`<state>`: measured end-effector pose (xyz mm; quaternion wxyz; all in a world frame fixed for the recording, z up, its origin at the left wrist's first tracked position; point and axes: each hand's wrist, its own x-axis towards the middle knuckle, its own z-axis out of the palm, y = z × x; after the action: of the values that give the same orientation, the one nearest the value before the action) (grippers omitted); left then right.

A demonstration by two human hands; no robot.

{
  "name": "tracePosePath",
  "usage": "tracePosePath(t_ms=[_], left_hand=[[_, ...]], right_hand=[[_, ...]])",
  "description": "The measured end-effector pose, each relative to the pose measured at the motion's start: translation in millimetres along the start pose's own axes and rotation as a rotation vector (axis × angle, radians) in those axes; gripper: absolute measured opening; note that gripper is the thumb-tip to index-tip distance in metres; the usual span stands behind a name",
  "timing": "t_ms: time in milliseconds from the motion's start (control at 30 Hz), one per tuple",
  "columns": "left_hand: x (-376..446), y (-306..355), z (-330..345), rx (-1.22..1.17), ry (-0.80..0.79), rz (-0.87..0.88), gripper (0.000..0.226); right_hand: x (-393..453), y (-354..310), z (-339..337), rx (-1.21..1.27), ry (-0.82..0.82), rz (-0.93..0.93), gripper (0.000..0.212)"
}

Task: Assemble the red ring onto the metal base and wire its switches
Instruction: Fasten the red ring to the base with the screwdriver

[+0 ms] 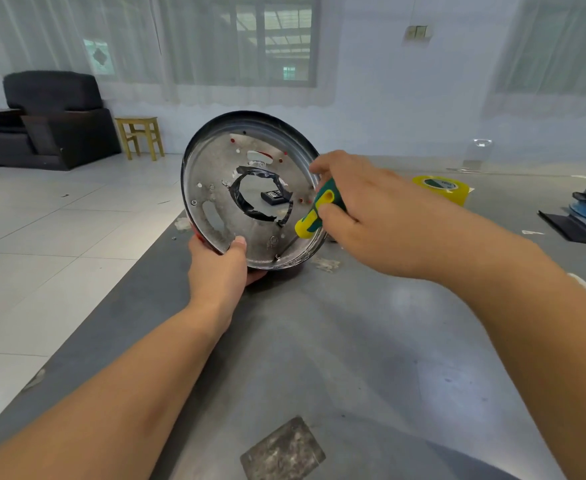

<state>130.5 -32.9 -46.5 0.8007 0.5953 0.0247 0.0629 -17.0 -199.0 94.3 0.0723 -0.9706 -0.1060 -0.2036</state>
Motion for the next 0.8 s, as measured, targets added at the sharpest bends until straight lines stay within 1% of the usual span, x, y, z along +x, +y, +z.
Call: tracePosePath(t_ms=[33,67,133,167,233,267,300,333,367,400,433,467,500,533,567,600,667,700,767,800], left_hand=[[0,0,0,0.003,0.001,0.001,0.05],[-1,0,1,0.008,0.003,0.001,0.049],[-1,1,1,0.012,0.01,-0.005,0.048],[-1,1,1,0.014,0.011,-0.007,0.048],[-2,1,1,0.021,0.006,-0.001,0.046],[-2,0,2,0.026,0.004,0.006,0.046],[-2,0,2,0.028,0.003,0.014,0.046],[-2,-1,2,0.027,0.007,0.018,0.046],[-2,-1,2,0.02,0.014,0.018,0.047],[-1,0,2,0.011,0.022,0.012,0.049],[-1,0,2,0.003,0.029,0.004,0.051],[-1,0,2,0.0,0.03,-0.002,0.052],[0,0,2,0.001,0.03,-0.005,0.053],[-1,0,2,0.003,0.029,-0.006,0.053],[-1,0,2,0.003,0.029,-0.006,0.053],[-1,0,2,0.0,0.029,-0.006,0.053],[-2,1,2,-0.001,0.021,-0.004,0.053],[-2,1,3,0.006,0.016,-0.001,0.052],[-4,1,3,0.021,0.012,0.004,0.048],[-4,1,3,0.02,0.017,0.004,0.047]], right_hand=[[0,0,-5,0.055,-0.056,-0.026,0.04],[1,1,-8,0.074,-0.071,-0.056,0.038],[3,5,-6,0.044,0.005,-0.057,0.022],[4,5,-3,0.0,0.059,0.003,0.021],[4,4,5,-0.238,0.168,0.163,0.042],[4,3,8,-0.336,0.183,0.213,0.047],[3,5,9,-0.369,0.171,0.227,0.049],[2,7,9,-0.341,0.129,0.22,0.047],[1,10,8,-0.255,0.088,0.196,0.039],[0,12,4,-0.133,0.033,0.168,0.03],[0,15,0,-0.012,-0.031,0.152,0.024],[0,16,-5,0.073,-0.094,0.133,0.025],[0,16,-10,0.103,-0.137,0.099,0.025],[0,15,-12,0.086,-0.133,0.065,0.022],[1,15,-10,0.044,-0.09,0.041,0.019],[3,14,-6,-0.008,-0.03,0.048,0.022],[4,10,3,-0.172,0.123,0.145,0.043],[5,7,7,-0.27,0.177,0.206,0.051],[3,3,11,-0.374,0.205,0.247,0.054],[2,4,11,-0.35,0.184,0.228,0.051]])
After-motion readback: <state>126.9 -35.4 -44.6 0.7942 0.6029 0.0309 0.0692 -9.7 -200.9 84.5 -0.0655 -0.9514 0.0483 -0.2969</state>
